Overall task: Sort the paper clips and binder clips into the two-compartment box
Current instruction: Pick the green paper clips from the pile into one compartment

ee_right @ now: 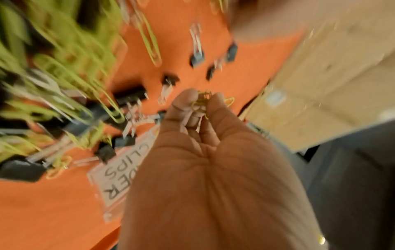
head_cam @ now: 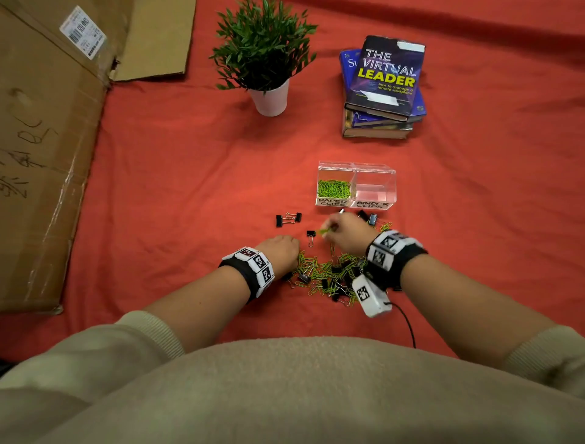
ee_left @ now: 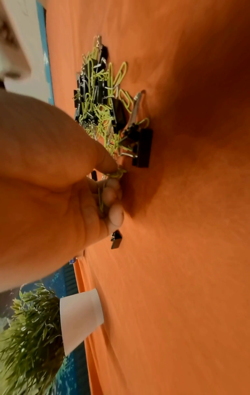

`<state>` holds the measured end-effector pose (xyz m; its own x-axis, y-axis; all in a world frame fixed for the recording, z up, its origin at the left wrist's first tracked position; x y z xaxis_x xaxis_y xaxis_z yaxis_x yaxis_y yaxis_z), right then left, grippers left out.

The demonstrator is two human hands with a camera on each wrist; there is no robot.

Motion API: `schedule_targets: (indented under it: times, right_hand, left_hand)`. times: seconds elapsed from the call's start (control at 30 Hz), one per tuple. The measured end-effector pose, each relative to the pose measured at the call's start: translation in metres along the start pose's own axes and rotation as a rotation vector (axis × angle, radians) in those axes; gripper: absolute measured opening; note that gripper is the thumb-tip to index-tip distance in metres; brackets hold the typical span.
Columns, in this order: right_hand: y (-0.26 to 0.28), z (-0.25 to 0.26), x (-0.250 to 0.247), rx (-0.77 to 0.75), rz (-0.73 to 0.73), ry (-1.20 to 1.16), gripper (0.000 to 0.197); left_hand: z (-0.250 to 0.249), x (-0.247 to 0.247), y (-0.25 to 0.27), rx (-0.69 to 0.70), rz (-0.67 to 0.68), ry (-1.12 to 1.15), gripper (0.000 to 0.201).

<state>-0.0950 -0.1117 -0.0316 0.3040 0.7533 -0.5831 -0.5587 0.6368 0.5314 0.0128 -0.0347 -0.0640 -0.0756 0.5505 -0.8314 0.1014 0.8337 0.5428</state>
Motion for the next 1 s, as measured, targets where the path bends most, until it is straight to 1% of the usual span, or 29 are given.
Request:
schedule_targets:
  times: [0.1, 0.13, 0.23, 0.33, 0.4, 0.43, 0.5, 0.53, 0.57, 0.6, 0.67, 0.73, 0.83, 0.93, 1.0]
  right_hand:
    - [-0.012, 0.008, -0.047, 0.027, -0.128, -0.169, 0.010]
    - [-0.017, 0.010, -0.061, 0.025, -0.179, -0.187, 0.009]
    - [-0.036, 0.013, -0.086, 0.041, -0.315, -0.080, 0.009]
    - [-0.048, 0.012, -0.083, 0.051, -0.318, 0.059, 0.018]
    - [-0.044, 0.016, -0.079, -0.012, -0.336, 0.167, 0.025]
    - [-0.038, 0.020, -0.078, -0.058, -0.370, 0.208, 0.025]
    - [-0.021, 0.023, -0.073, -0.123, -0.448, 0.216, 0.018]
    - [-0.013, 0.020, -0.067, -0.132, -0.453, 0.200, 0.014]
    - [-0.006, 0.014, -0.057, -0.119, -0.425, 0.194, 0.013]
    - [-0.001, 0.007, -0.043, -0.088, -0.364, 0.211, 0.015]
    - [0.008, -0.006, -0.015, -0.033, -0.225, 0.318, 0.020]
    - [0.012, -0.016, 0.002, -0.018, -0.152, 0.418, 0.026]
    - [0.012, -0.023, 0.016, 0.014, -0.098, 0.441, 0.036]
    - [0.011, -0.025, 0.024, 0.016, -0.092, 0.429, 0.027]
    - [0.011, -0.027, 0.025, 0.024, -0.079, 0.432, 0.026]
  left_hand:
    - [0.001, 0.000, 0.002, -0.023, 0.010, 0.069, 0.031]
    - [0.002, 0.000, 0.002, -0.035, 0.009, 0.105, 0.030]
    - [0.003, -0.003, 0.002, -0.076, 0.021, 0.235, 0.026]
    - [0.004, -0.012, 0.001, -0.097, -0.016, 0.346, 0.023]
    - [0.003, -0.022, 0.000, -0.089, -0.061, 0.412, 0.019]
    - [0.003, -0.028, -0.002, -0.084, -0.088, 0.448, 0.018]
    - [0.003, -0.042, -0.008, -0.076, -0.152, 0.493, 0.015]
    - [0.002, -0.051, -0.013, -0.075, -0.180, 0.497, 0.015]
    - [0.002, -0.060, -0.017, -0.074, -0.200, 0.496, 0.015]
    - [0.001, -0.069, -0.023, -0.073, -0.217, 0.496, 0.015]
    - [-0.004, -0.088, -0.036, -0.053, -0.255, 0.490, 0.016]
    - [-0.010, -0.104, -0.052, -0.028, -0.272, 0.435, 0.018]
    - [-0.021, -0.119, -0.076, -0.035, -0.239, 0.292, 0.023]
    - [-0.028, -0.124, -0.091, -0.043, -0.205, 0.189, 0.028]
    - [-0.027, -0.123, -0.093, -0.040, -0.194, 0.178, 0.029]
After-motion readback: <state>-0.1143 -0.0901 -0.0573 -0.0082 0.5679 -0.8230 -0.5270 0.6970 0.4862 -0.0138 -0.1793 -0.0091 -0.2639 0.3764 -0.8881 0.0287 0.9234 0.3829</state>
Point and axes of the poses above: each hand's wrist, its own y-axis away from the middle knuckle, its own x-axis out of the palm, z = x × y, the point moved 7 cm from there along -y, towards the middle knuckle, and after that the axes turned 2 degrees about -z, right-handed, at the moved point
